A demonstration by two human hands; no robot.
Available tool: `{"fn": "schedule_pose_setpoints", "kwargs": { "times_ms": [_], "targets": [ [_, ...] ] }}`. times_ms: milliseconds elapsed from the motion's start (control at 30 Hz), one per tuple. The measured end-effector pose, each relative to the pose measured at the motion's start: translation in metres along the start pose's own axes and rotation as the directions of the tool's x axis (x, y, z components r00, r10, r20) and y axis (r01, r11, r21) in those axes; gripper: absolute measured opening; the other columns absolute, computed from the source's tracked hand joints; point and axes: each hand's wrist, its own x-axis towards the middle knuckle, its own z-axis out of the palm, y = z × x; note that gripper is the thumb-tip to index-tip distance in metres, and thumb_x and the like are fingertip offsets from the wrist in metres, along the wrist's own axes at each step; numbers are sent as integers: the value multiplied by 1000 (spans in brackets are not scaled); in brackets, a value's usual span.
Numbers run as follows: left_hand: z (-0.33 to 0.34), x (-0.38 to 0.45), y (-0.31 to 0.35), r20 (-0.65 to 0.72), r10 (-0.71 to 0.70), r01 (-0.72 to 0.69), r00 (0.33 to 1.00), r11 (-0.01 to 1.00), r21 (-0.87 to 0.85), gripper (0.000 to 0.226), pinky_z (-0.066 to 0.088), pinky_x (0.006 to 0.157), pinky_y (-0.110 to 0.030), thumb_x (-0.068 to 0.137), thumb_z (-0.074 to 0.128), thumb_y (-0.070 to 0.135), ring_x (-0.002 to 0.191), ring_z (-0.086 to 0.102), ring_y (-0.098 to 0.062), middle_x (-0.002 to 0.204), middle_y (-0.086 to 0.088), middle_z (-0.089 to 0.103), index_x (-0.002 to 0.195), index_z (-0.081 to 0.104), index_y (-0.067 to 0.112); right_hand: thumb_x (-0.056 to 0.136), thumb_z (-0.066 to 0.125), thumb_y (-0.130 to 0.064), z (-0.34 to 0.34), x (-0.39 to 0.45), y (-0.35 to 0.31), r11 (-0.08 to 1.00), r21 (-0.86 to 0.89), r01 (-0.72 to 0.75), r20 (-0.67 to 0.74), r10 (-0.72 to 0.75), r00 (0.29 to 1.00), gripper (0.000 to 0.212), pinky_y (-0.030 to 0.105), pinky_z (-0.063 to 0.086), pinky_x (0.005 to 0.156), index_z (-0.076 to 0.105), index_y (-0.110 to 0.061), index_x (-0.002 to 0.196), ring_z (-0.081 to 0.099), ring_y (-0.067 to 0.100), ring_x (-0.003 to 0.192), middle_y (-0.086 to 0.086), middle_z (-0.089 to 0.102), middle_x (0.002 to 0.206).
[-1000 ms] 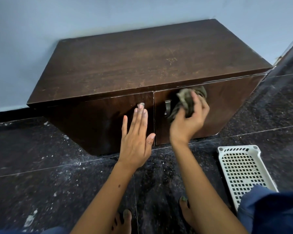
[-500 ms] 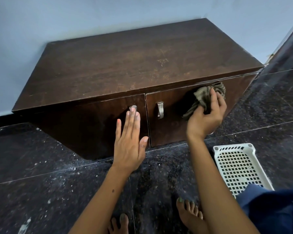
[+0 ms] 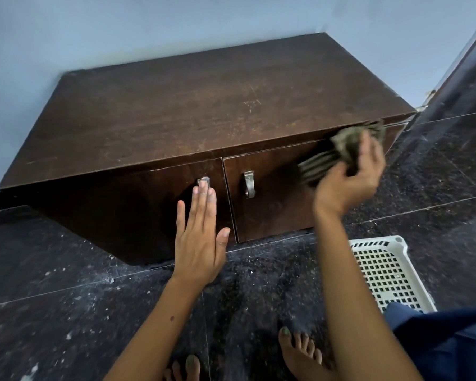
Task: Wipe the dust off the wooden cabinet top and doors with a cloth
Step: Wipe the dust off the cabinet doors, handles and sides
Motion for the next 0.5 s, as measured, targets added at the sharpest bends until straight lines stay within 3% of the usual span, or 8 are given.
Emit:
{"fn": "schedule_pose_setpoints", "kwargs": {
  "times_ms": [67, 133, 267, 367, 433, 500],
  "targets": [
    [0, -1, 0, 7, -4, 4, 1000, 1000, 9, 65, -3, 118, -42, 98, 10, 43, 146, 5, -25, 158, -12, 4, 148, 9, 1, 69, 45, 16, 0, 23, 3, 998, 24, -66, -70, 67, 995, 56, -2, 29, 94, 59, 3, 122, 54, 28, 118, 19, 56, 126],
    [1, -1, 0, 10, -10, 10, 1000, 1000, 17, 65, -3, 118, -42, 98, 9, 43, 146, 4, -25, 158, -12, 3, 148, 7, 2, 70, 46, 15, 2, 22, 0, 998, 9, -60, -73, 61, 995, 57, -2, 27, 97, 59, 1, 123, 53, 29, 121, 18, 56, 127],
    [5, 1, 2, -3, -27, 27, 1000, 999, 31, 64, -3, 118, -42, 98, 10, 42, 146, 5, -26, 158, -13, 5, 148, 7, 2, 68, 50, 17, 2, -33, -3, 991, 29, 133, 138, -136, 981, 59, 31, 39, 107, 60, -1, 123, 51, 30, 120, 17, 55, 127],
    [7, 1, 4, -7, -42, 42, 999, 998, 36, 64, -3, 118, -42, 98, 10, 42, 146, 5, -26, 157, -14, 6, 148, 7, 2, 67, 46, 23, -3, -47, 1, 965, 92, 244, 266, -260, 928, 60, 37, 42, 104, 61, 1, 121, 50, 30, 117, 20, 54, 125],
    [7, 2, 5, -11, -43, 43, 999, 998, 34, 64, -4, 118, -42, 98, 10, 42, 146, 4, -26, 157, -15, 7, 147, 7, 1, 64, 44, 22, -5, -30, 2, 967, 76, 242, 223, -253, 941, 62, 36, 42, 104, 62, 1, 120, 53, 31, 116, 19, 56, 123],
    [8, 2, 5, -14, -43, 43, 999, 999, 32, 64, -5, 118, -41, 98, 10, 43, 146, 4, -26, 157, -15, 7, 147, 8, 1, 65, 44, 17, -6, -2, 6, 986, 3, 168, 90, -168, 982, 61, 21, 36, 107, 61, 1, 121, 54, 32, 117, 20, 56, 125]
  ]
}}
